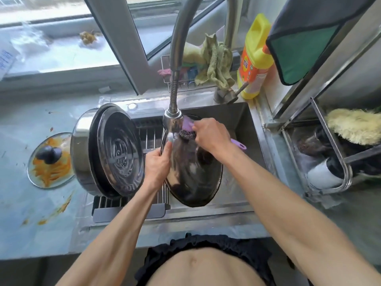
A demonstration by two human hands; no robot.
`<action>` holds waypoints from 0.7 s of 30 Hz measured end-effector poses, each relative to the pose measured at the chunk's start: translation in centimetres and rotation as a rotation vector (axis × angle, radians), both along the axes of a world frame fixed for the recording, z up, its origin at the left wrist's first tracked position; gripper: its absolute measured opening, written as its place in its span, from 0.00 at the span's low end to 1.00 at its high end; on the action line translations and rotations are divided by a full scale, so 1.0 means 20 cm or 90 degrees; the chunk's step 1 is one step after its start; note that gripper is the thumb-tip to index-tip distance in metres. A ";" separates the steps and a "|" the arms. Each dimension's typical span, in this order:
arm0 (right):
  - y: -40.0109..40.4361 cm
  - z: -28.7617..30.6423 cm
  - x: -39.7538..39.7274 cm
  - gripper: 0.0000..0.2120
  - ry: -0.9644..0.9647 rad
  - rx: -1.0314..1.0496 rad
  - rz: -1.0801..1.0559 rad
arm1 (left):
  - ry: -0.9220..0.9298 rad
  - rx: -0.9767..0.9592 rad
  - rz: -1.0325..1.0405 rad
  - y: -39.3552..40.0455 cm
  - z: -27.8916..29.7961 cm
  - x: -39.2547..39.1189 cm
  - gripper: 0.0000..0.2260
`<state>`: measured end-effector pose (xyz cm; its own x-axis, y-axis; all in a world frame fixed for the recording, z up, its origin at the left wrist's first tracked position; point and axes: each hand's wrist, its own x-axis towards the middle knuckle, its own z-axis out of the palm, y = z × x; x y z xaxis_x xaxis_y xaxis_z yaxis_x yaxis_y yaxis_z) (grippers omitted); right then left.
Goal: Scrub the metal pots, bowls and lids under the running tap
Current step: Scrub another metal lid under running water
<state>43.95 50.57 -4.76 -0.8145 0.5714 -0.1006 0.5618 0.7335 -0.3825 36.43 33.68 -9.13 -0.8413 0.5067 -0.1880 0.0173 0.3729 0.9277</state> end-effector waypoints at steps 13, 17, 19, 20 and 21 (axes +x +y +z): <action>0.16 -0.42 0.28 0.23 -0.127 -0.255 -0.206 | -0.195 -0.037 0.155 -0.08 -0.09 -0.13 0.23; 0.02 -0.49 0.44 0.16 -0.180 -0.264 -0.176 | -0.205 -0.072 0.171 -0.09 -0.13 -0.11 0.23; -0.05 -0.52 0.52 0.13 -0.208 -0.255 -0.143 | -0.179 -0.104 0.157 -0.09 -0.14 -0.10 0.24; -0.08 -0.53 0.55 0.12 -0.221 -0.245 -0.124 | -0.163 -0.118 0.150 -0.10 -0.15 -0.10 0.25; -0.10 -0.54 0.58 0.12 -0.233 -0.232 -0.115 | -0.157 -0.126 0.144 -0.11 -0.16 -0.09 0.25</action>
<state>55.63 48.49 -15.50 -0.5811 0.5740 -0.5769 0.8108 0.4695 -0.3495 34.73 31.50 -12.26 -0.8448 0.2472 -0.4745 -0.3008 0.5139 0.8034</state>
